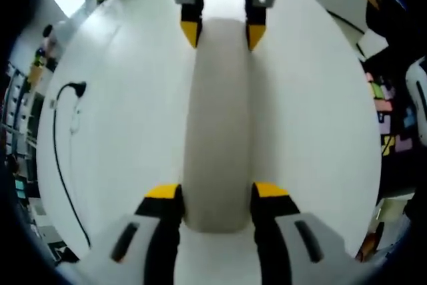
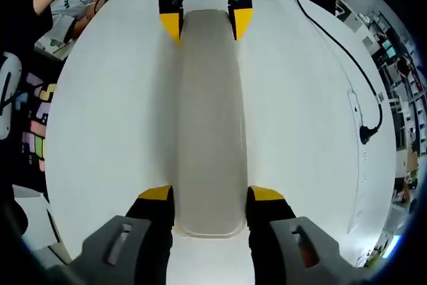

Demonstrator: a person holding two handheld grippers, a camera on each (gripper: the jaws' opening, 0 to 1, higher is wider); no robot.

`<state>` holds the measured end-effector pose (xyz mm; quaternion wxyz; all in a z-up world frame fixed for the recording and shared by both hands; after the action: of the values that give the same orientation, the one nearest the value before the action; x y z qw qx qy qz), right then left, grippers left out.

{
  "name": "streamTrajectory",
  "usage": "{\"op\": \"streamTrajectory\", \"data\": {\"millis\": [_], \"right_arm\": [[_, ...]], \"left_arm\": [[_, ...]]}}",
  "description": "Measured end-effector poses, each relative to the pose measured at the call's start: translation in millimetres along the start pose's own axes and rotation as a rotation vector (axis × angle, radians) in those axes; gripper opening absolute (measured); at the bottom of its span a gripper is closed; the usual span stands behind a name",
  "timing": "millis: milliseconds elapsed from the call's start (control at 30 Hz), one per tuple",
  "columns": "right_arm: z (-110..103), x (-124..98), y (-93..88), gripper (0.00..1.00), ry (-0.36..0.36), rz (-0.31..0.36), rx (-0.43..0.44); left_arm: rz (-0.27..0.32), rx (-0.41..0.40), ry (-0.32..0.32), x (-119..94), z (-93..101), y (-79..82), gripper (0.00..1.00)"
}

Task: Arrange the utensils inside the cutlery case until each visible utensil rests in its matching compartment.

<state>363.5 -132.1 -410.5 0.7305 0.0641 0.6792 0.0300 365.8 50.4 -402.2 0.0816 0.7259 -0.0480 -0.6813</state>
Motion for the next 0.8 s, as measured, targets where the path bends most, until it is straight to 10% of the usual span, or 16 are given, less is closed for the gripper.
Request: {"op": "streamTrajectory", "data": {"millis": [800], "right_arm": [[-2.3, 0.6, -3.3, 0.46, -0.006, 0.014, 0.079]], "left_arm": [[0.070, -0.068, -0.045, 8.4, 4.4, -8.5, 0.46]]}}
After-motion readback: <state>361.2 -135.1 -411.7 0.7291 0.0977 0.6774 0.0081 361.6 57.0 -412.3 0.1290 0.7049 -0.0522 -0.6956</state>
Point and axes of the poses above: the point that each gripper's makers call its tool centre point, and the gripper's own axes: x roughly forward along the fingers, z roughly to its right, y roughly out of its top, the point moved 6 cm from there along -x, roughly backward along the fingers, and after that the axes turned 5 degrees about -z, right-handed, at the moved point
